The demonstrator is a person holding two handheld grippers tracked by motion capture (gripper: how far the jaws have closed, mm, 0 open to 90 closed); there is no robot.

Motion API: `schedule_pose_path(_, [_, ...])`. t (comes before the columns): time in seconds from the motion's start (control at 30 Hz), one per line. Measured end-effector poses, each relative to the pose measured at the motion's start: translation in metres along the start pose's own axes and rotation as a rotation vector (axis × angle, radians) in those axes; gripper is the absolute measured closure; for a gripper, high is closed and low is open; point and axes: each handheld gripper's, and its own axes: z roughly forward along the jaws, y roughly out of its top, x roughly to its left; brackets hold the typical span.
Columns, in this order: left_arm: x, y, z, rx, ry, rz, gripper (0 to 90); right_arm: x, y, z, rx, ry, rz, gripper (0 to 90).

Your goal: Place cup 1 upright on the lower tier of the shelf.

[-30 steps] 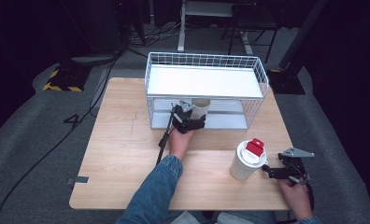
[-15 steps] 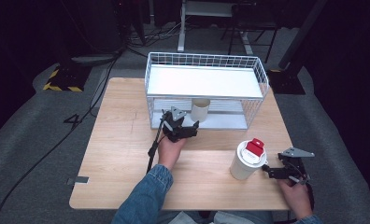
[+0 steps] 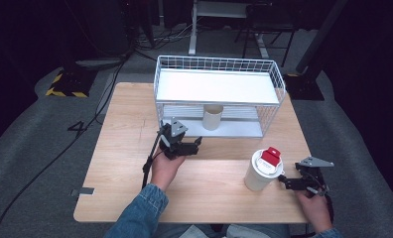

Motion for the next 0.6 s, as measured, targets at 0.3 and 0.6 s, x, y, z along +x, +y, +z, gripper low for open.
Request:
schedule_pose_path(0.3, [0.01, -0.019, -0.037, 0.006, -0.01, -0.022, 13.7, -0.001, 0.0, 0.0, -0.002, 0.005, 0.004, 8.4])
schedule_pose_path(0.6, [0.016, -0.039, -0.069, 0.025, -0.009, -0.035, 13.7, -0.002, 0.0, 0.001, 0.004, -0.01, 0.008, 4.6])
